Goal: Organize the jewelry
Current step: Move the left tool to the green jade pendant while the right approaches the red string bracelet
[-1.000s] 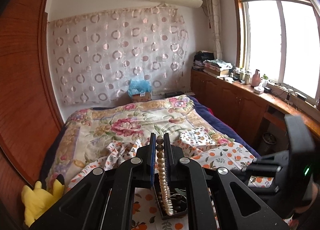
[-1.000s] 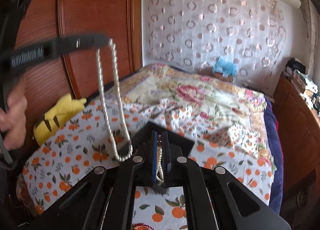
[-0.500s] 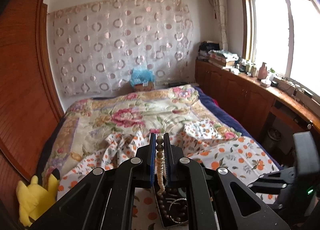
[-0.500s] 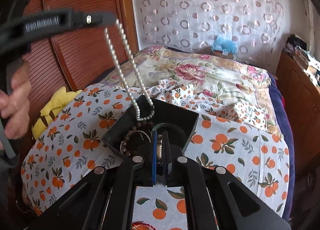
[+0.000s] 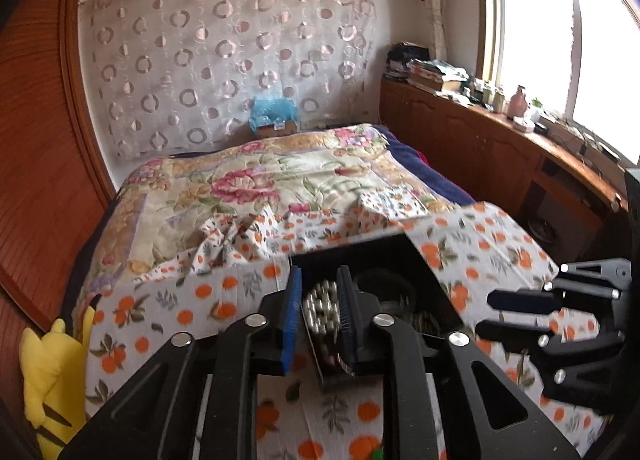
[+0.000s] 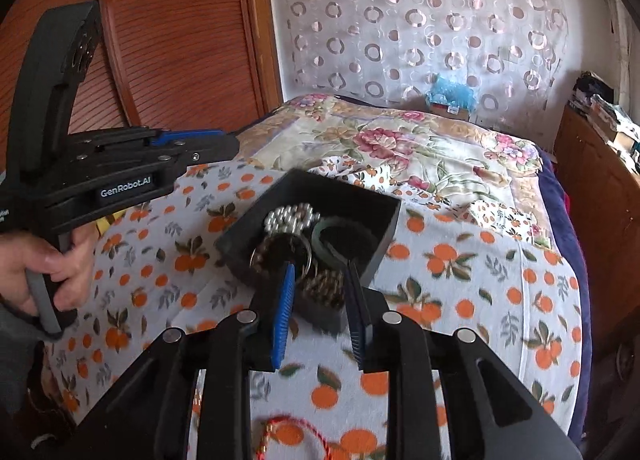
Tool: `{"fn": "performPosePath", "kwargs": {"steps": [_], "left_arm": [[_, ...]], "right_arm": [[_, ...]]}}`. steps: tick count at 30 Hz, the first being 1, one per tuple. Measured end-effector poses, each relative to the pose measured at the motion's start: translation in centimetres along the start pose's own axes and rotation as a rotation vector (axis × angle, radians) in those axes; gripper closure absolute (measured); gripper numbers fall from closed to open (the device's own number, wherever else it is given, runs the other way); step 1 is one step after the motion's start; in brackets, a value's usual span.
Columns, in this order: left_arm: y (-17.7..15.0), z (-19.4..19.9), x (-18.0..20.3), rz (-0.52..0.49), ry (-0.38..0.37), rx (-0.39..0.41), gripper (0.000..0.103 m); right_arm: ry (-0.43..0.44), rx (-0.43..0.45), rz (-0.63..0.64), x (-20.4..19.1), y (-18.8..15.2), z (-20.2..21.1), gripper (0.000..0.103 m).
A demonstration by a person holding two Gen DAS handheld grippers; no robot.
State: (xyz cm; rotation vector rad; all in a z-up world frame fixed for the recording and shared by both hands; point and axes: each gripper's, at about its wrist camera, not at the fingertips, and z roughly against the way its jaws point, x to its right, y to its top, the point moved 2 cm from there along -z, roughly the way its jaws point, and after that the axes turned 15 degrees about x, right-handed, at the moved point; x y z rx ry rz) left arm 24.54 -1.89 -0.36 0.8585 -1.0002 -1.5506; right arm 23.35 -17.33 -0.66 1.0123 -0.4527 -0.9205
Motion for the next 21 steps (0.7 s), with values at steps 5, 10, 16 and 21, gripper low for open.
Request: {"fn": "performPosePath", "kwargs": {"steps": [5,10,16,21], "left_arm": [[-2.8,2.1,0.7,-0.034,-0.021,-0.02,0.084],[-5.7,3.5,1.1,-0.029,-0.06,-0.059,0.076],[-8.6,4.5,1.4,-0.027,-0.081,-0.102,0.069],[-10.7,4.8,1.9,-0.021,-0.107,-0.147,0.069]], "right_arm": [[0.004,-0.029,0.034,-0.6,-3.3,1.5,0.076],[0.001,-0.079,0.056,-0.8,-6.4,2.3,0.076],[-0.009,-0.155,0.088,-0.6,-9.7,2.7,0.076],[-0.015,-0.203,0.086,-0.2,-10.9,2.3,0.076]]}}
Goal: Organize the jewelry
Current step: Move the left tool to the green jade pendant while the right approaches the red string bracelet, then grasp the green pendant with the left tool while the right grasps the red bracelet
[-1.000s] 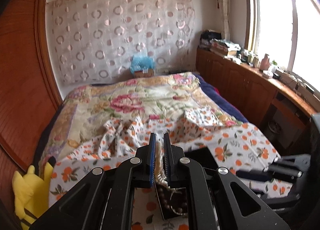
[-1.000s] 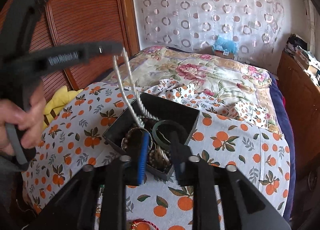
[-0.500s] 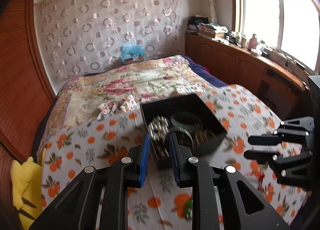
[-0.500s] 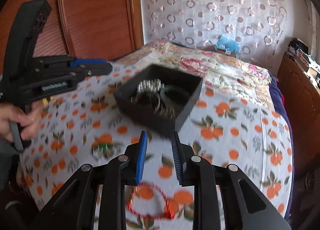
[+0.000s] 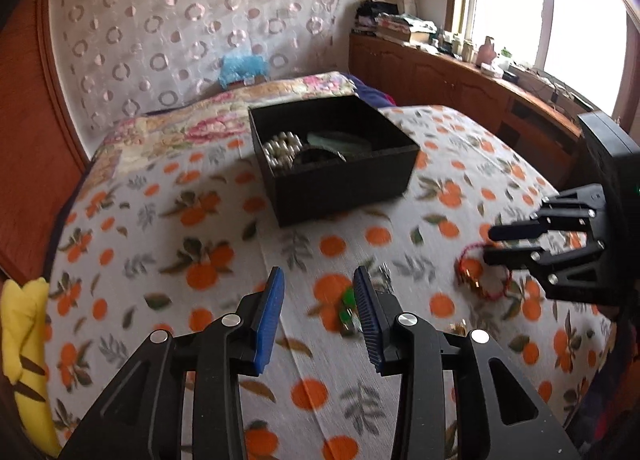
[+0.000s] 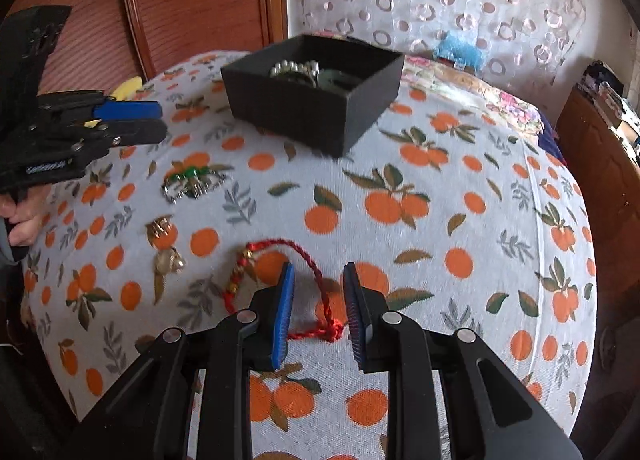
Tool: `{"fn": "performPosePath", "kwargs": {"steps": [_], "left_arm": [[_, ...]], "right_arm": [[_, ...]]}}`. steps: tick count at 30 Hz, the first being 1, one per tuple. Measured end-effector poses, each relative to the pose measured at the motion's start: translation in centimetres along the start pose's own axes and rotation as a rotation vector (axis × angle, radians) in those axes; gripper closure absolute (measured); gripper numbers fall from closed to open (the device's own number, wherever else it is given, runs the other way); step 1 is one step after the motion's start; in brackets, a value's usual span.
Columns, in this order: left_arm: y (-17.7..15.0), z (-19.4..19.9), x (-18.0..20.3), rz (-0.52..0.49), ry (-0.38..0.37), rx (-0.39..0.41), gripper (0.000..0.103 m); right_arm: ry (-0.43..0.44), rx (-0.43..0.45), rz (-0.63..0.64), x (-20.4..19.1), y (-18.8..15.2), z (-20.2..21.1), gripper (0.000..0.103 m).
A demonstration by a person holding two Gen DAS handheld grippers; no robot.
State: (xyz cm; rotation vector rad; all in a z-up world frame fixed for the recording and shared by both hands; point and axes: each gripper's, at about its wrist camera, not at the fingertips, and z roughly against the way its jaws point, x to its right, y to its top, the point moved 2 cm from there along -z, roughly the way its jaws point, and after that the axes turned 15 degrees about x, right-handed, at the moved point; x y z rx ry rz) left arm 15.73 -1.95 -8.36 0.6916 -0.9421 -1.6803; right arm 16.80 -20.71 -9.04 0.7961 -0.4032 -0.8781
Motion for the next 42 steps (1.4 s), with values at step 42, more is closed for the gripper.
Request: {"fn": "performPosePath", "kwargs": {"steps": [42], "left_arm": [[0.1,5.8,-0.8,0.094,0.02,0.105,0.092]], "right_arm": [[-0.017,0.076,0.008,0.1,-0.9,0.4,0.085]]}}
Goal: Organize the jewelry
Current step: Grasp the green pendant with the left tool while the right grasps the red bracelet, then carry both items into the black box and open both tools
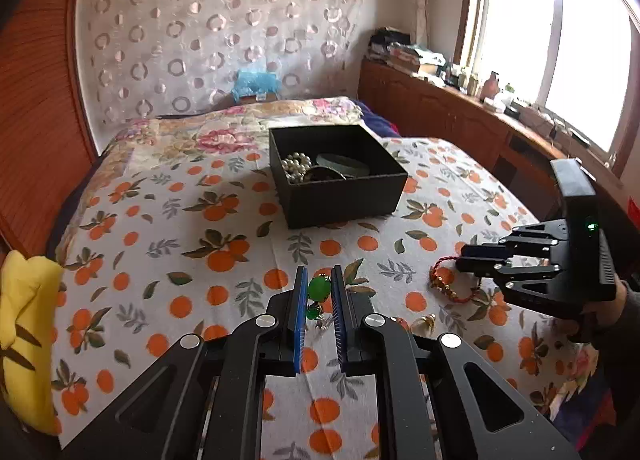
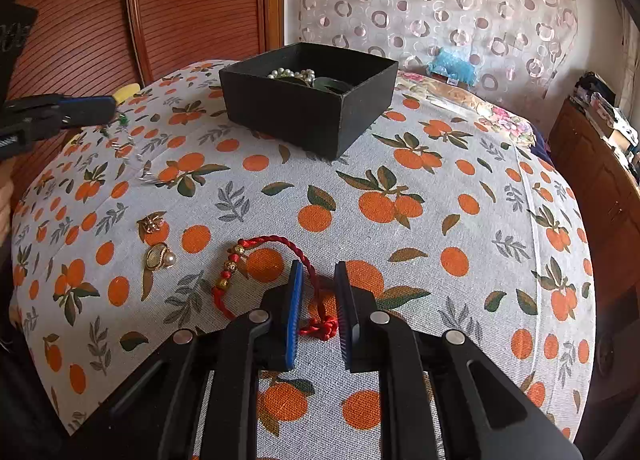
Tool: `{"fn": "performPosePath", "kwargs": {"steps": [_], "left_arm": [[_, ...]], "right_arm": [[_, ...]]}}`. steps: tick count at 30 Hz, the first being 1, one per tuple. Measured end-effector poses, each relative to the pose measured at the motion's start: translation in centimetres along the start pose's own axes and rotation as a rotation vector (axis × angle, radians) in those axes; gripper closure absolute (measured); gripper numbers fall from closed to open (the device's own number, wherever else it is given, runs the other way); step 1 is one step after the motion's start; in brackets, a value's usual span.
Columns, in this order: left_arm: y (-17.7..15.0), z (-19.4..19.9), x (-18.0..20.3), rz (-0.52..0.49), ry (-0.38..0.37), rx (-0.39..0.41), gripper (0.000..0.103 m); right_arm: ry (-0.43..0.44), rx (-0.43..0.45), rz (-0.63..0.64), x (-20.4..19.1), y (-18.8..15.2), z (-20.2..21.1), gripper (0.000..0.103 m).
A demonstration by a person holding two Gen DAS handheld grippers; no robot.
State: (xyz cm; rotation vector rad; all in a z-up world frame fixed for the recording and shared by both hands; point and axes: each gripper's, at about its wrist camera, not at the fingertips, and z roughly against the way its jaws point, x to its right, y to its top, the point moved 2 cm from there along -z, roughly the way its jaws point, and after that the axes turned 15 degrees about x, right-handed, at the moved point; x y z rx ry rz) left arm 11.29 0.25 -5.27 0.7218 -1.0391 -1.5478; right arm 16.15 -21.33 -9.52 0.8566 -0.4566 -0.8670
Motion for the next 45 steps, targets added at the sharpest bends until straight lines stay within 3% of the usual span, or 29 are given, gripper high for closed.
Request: {"fn": "performPosePath", "kwargs": {"steps": [8,11,17,29,37,45], "left_arm": [[0.4,1.7,-0.3,0.006,0.023,0.028,0.092],[0.5,1.9,-0.4,0.011,0.031,0.036,0.092],[0.5,2.1,-0.4,0.012,0.036,0.046,0.092],[1.8,1.8,-0.3,0.0,0.026,0.07,0.092],[4.7,0.4,-0.4,-0.029,0.017,0.103,0.092],[7.1,-2.4,-1.3,-0.025,0.02,0.096,0.092]], "right_arm": [[-0.004,-0.002,-0.002,0.1,0.1,0.0,0.085],[0.014,-0.012,-0.015,0.1,0.2,0.0,0.099],[-0.01,0.012,0.015,-0.7,1.1,0.5,0.1],[0.004,0.17,0.027,-1.5,8.6,1.1,0.1],[-0.004,0.207,-0.005,-0.4,14.0,-2.5,0.1],[-0.007,0.16,-0.101,1.7,15.5,-7.2,0.099]]}}
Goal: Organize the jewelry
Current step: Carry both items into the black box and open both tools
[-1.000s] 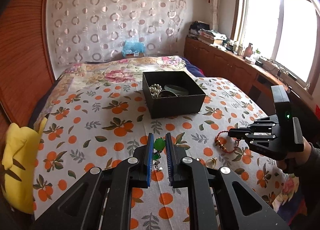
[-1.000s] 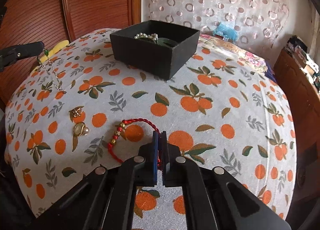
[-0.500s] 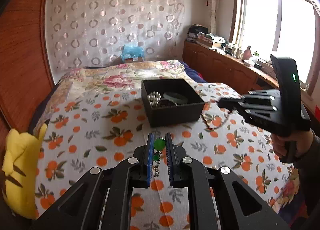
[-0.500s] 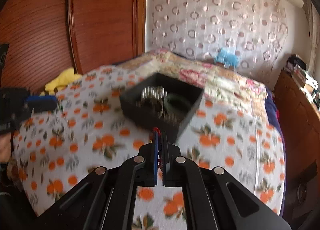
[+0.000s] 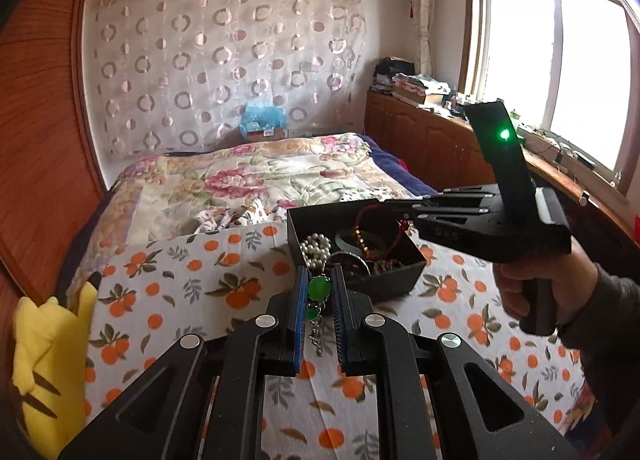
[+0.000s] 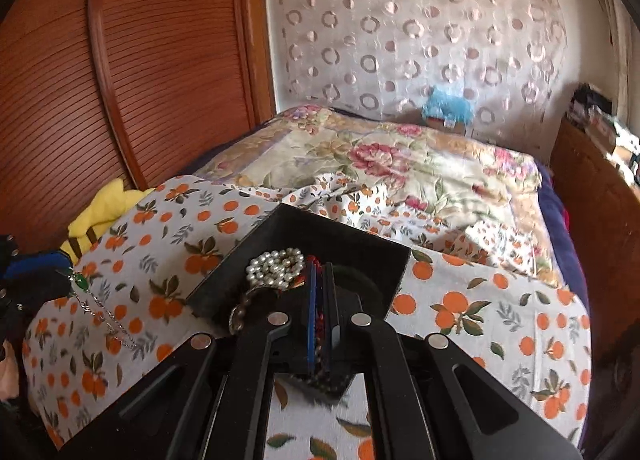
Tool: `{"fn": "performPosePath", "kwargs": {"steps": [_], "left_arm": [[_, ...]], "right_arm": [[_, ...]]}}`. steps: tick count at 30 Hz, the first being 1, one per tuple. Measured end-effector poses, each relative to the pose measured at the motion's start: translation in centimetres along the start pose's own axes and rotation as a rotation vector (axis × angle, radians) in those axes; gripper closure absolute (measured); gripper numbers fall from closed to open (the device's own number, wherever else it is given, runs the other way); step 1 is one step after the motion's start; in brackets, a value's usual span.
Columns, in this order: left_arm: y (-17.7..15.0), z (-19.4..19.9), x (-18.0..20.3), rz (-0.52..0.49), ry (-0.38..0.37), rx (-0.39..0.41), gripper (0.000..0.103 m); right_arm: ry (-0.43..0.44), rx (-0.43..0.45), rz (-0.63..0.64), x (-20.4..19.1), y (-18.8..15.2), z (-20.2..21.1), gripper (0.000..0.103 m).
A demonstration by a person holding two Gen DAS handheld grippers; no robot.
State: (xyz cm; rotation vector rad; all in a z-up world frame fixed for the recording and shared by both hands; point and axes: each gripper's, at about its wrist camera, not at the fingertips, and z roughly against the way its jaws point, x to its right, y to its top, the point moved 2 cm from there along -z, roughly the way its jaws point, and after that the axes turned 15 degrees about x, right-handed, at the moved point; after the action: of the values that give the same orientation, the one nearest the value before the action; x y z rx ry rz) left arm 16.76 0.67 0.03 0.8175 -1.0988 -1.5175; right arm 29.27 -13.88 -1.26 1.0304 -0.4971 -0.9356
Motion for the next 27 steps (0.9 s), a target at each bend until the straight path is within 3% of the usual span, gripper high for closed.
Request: {"fn": "performPosePath", "kwargs": {"steps": [5,8,17,25,27], "left_arm": [[1.1,-2.3,-0.1,-0.005,0.003,-0.017,0.092],[1.6,-3.4,0.2,-0.013,0.005,-0.021,0.092],[3.3,-7.6,2.2,-0.037,-0.007,-0.026,0.092],[2.8,-9.6,2.7,-0.034,0.019,-0.055,0.091],[2.5,-9.4,2.7,-0.029,0.014,-0.063,0.084]], "right_arm": [[0.013,-0.014,-0.027,0.5,-0.1,-1.1,0.096],[0.025,-0.006,-0.029,0.7,-0.4,-0.5,0.077],[0.029,0.016,-0.018,1.9,-1.7,3.1,0.077],[0.046,0.034,-0.025,2.0,-3.4,6.3,0.077],[0.046,0.03,-0.02,1.6,-3.9,6.7,0.077]]}}
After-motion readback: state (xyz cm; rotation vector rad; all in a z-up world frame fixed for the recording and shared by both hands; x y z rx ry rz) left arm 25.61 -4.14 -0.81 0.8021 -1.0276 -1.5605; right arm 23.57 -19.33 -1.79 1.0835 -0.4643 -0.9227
